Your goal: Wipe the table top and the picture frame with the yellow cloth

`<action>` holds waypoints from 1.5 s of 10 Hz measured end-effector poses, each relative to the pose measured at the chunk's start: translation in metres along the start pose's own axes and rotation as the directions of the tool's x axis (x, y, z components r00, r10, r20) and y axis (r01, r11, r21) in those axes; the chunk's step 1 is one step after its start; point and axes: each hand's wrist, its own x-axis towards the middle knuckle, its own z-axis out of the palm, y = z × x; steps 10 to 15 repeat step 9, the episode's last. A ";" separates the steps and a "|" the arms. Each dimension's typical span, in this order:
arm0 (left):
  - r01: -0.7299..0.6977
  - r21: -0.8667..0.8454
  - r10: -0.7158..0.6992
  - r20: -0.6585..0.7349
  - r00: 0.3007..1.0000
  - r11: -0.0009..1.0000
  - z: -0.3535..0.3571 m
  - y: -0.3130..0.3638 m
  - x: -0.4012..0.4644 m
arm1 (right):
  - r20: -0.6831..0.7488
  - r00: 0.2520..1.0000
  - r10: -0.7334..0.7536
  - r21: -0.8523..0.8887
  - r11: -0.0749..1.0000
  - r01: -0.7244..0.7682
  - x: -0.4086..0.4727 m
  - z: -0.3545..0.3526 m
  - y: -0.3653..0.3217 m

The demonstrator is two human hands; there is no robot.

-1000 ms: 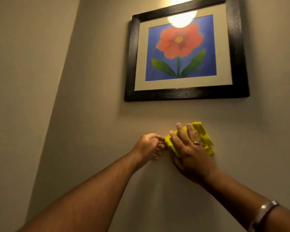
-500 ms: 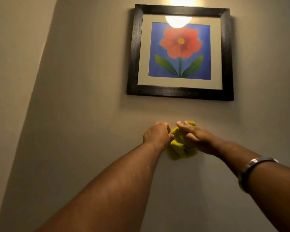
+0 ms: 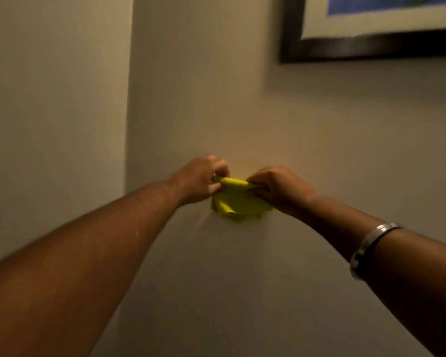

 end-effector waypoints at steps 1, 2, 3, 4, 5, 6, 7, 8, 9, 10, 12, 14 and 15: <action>0.185 -0.005 -0.184 0.019 0.983 0.983 0.008 -0.045 -0.060 | -0.001 0.997 -0.081 0.153 0.985 0.080 0.026 0.066 -0.043; 0.448 -0.068 -0.450 -0.007 0.893 0.891 0.024 -0.104 -0.154 | 0.035 0.982 -0.183 0.367 0.917 0.158 0.046 0.167 -0.113; 0.602 -0.110 -0.604 0.014 0.797 0.791 0.049 -0.136 -0.230 | 0.095 0.963 -0.253 0.516 0.839 0.170 0.043 0.241 -0.169; 0.834 -0.260 -0.861 0.024 0.509 0.486 0.115 -0.167 -0.384 | 0.181 0.905 -0.384 0.792 0.603 0.098 0.001 0.365 -0.270; 0.898 -0.373 -0.957 0.077 0.280 0.233 0.171 -0.160 -0.490 | 0.344 0.846 -0.408 0.864 0.490 -0.115 -0.057 0.449 -0.329; 0.933 -0.343 -0.972 0.233 -0.028 -0.109 0.263 -0.119 -0.649 | 0.606 0.635 -0.479 0.786 0.483 -0.385 -0.181 0.566 -0.413; 0.944 -0.239 -0.939 0.313 -0.145 -0.226 0.324 -0.076 -0.738 | 0.768 0.421 -0.483 0.641 0.568 -0.517 -0.270 0.629 -0.456; 0.932 -0.130 -0.861 0.443 -0.250 -0.338 0.391 -0.024 -0.828 | 0.849 0.205 -0.488 0.510 0.650 -0.564 -0.376 0.682 -0.499; 0.917 -0.087 -0.828 0.469 -0.308 -0.390 0.411 -0.013 -0.855 | 0.869 0.193 -0.456 0.478 0.669 -0.569 -0.412 0.692 -0.513; 0.917 -0.087 -0.828 0.469 -0.308 -0.390 0.411 -0.013 -0.855 | 0.869 0.193 -0.456 0.478 0.669 -0.569 -0.412 0.692 -0.513; 0.917 -0.087 -0.828 0.469 -0.308 -0.390 0.411 -0.013 -0.855 | 0.869 0.193 -0.456 0.478 0.669 -0.569 -0.412 0.692 -0.513; 0.917 -0.087 -0.828 0.469 -0.308 -0.390 0.411 -0.013 -0.855 | 0.869 0.193 -0.456 0.478 0.669 -0.569 -0.412 0.692 -0.513; 0.917 -0.087 -0.828 0.469 -0.308 -0.390 0.411 -0.013 -0.855 | 0.869 0.193 -0.456 0.478 0.669 -0.569 -0.412 0.692 -0.513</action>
